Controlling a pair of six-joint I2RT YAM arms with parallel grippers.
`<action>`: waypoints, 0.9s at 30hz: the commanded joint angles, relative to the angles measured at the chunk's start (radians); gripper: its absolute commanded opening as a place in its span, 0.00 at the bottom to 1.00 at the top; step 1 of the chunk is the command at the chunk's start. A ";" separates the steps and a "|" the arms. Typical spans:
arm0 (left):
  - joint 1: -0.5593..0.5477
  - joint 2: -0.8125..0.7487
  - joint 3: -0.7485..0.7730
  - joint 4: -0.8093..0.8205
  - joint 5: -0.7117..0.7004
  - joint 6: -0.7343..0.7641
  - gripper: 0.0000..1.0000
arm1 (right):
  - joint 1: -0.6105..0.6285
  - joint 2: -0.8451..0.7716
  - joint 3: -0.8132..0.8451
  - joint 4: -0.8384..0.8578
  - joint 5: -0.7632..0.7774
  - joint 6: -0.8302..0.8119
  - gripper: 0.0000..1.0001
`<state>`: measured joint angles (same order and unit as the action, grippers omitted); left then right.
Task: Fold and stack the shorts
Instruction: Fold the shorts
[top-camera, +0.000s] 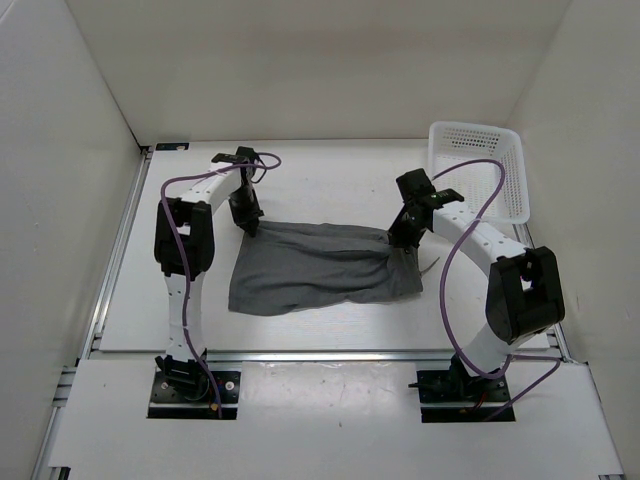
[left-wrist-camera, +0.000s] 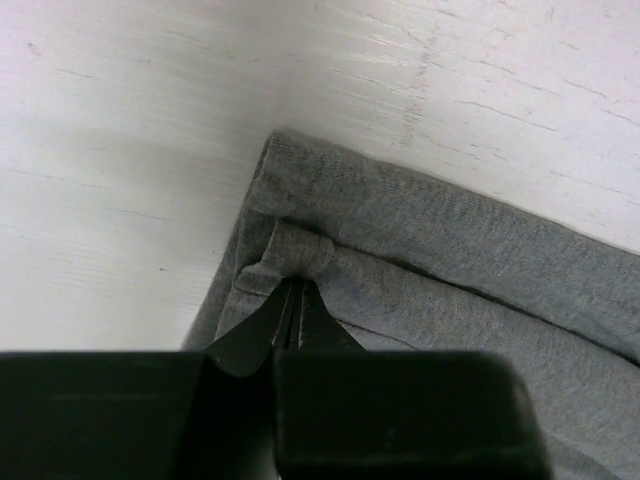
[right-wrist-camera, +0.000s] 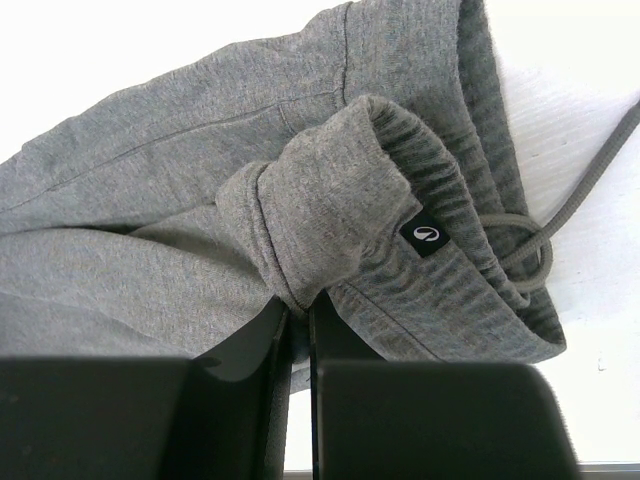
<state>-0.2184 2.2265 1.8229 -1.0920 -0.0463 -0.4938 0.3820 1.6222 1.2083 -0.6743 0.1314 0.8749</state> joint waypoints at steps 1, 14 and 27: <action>0.005 -0.099 0.036 -0.002 -0.041 0.009 0.10 | 0.001 -0.025 0.043 0.001 0.013 -0.020 0.00; 0.030 -0.012 0.079 -0.008 0.059 0.049 0.76 | 0.011 -0.035 0.043 0.001 0.013 -0.030 0.00; 0.011 0.007 0.072 -0.008 0.051 0.049 0.32 | 0.011 -0.025 0.043 0.001 0.013 -0.030 0.00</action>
<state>-0.2115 2.2734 1.8866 -1.0996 0.0036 -0.4503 0.3885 1.6222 1.2083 -0.6743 0.1314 0.8562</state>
